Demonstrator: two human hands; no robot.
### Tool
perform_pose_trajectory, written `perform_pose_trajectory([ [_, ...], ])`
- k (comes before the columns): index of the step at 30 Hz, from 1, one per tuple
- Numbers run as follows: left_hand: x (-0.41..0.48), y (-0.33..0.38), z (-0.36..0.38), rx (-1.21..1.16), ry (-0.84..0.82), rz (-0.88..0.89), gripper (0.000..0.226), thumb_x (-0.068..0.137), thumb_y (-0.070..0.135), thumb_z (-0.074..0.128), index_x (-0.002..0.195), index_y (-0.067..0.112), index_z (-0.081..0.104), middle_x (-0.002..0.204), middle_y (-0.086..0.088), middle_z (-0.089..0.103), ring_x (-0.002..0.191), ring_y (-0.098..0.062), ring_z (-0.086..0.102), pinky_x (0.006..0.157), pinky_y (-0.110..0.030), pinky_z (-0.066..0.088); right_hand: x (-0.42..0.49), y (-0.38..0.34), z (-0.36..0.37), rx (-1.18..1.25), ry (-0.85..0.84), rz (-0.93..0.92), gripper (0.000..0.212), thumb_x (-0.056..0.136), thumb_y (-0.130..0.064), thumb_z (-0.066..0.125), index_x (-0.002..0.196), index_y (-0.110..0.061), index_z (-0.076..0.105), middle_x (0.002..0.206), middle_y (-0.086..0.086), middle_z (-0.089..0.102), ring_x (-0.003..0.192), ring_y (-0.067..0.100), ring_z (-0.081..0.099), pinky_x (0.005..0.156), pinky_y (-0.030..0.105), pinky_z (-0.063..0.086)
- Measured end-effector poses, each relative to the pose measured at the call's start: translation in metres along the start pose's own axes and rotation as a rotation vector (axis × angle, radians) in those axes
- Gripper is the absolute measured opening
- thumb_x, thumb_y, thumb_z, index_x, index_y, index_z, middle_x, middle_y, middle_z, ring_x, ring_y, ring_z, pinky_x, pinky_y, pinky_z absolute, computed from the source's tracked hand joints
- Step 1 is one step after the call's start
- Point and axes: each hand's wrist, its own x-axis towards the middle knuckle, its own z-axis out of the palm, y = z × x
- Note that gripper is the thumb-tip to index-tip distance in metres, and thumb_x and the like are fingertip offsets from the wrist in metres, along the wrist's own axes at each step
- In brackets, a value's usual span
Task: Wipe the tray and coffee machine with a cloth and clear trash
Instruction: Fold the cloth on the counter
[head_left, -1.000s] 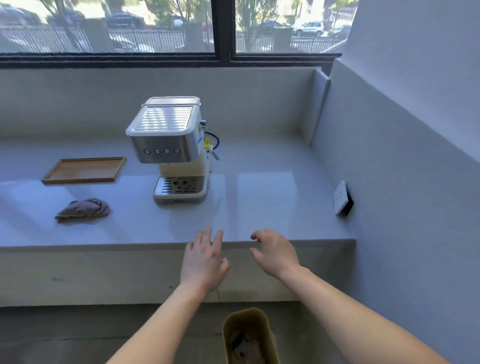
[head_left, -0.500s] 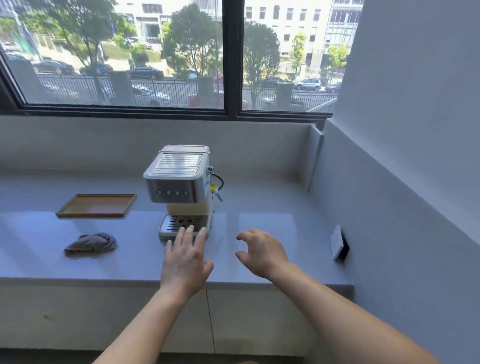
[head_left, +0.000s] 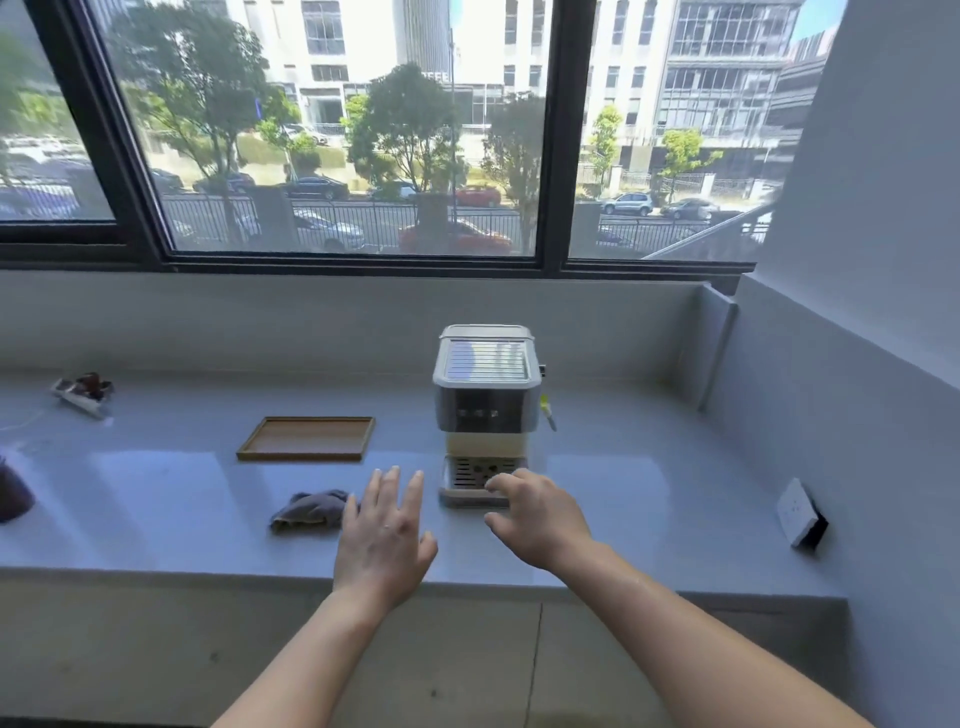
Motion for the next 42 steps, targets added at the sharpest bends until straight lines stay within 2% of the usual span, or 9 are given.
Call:
perform_pose_trajectory([
  [7, -0.024, -0.102, -0.007, 0.050, -0.029, -0.069, 0.070, 0.087, 0.045, 0.051, 0.148, 0.023, 0.025, 0.153, -0.008, 0.031, 0.143, -0.028, 0.022, 0.111, -0.046, 0.027, 0.021, -0.085, 0.056, -0.002, -0.072, -0.081, 0.045, 0.086, -0.042, 0.057, 0.129, -0.030, 0.055, 0.122, -0.003, 0.058, 0.118, 0.022, 0.052, 0.090, 0.035, 0.046],
  [12, -0.031, -0.152, -0.002, 0.051, -0.075, -0.160, 0.073, 0.091, 0.047, 0.045, 0.152, 0.024, 0.014, 0.159, -0.010, 0.019, 0.148, -0.029, 0.011, 0.116, -0.049, 0.022, 0.044, -0.123, 0.079, -0.015, -0.107, -0.125, 0.044, 0.087, -0.043, 0.057, 0.129, -0.031, 0.055, 0.122, -0.002, 0.059, 0.117, 0.021, 0.053, 0.090, 0.036, 0.046],
  [18, -0.025, -0.188, 0.000, 0.061, -0.100, -0.204, 0.072, 0.092, 0.045, 0.046, 0.152, 0.023, 0.014, 0.160, -0.011, 0.018, 0.148, -0.030, 0.011, 0.117, -0.050, 0.021, 0.074, -0.153, 0.105, -0.014, -0.150, -0.145, 0.037, 0.087, -0.039, 0.055, 0.123, -0.031, 0.057, 0.115, -0.003, 0.060, 0.109, 0.021, 0.055, 0.085, 0.037, 0.049],
  [25, 0.009, -0.222, 0.019, 0.104, -0.140, -0.214, 0.073, 0.093, 0.046, 0.046, 0.153, 0.022, 0.011, 0.160, -0.011, 0.017, 0.148, -0.031, 0.010, 0.117, -0.050, 0.022, 0.115, -0.160, 0.143, 0.011, -0.197, -0.141, 0.029, 0.086, -0.038, 0.056, 0.114, -0.031, 0.059, 0.107, -0.004, 0.059, 0.102, 0.022, 0.057, 0.074, 0.034, 0.048],
  [35, 0.087, -0.257, 0.075, 0.125, -0.239, -0.222, 0.070, 0.094, 0.047, 0.043, 0.152, 0.023, 0.012, 0.159, -0.010, 0.020, 0.147, -0.029, 0.014, 0.116, -0.049, 0.023, 0.204, -0.144, 0.197, 0.043, -0.308, -0.088, 0.036, 0.087, -0.037, 0.057, 0.123, -0.033, 0.057, 0.119, -0.001, 0.060, 0.109, 0.025, 0.057, 0.083, 0.036, 0.047],
  [42, 0.126, -0.276, 0.115, 0.093, -0.347, -0.186, 0.061, 0.093, 0.050, 0.043, 0.146, 0.026, 0.023, 0.144, -0.005, 0.039, 0.132, -0.026, 0.036, 0.105, -0.042, 0.035, 0.242, -0.138, 0.230, -0.014, -0.461, -0.060, 0.049, 0.081, -0.044, 0.062, 0.127, -0.030, 0.053, 0.125, 0.001, 0.054, 0.114, 0.025, 0.054, 0.084, 0.037, 0.049],
])
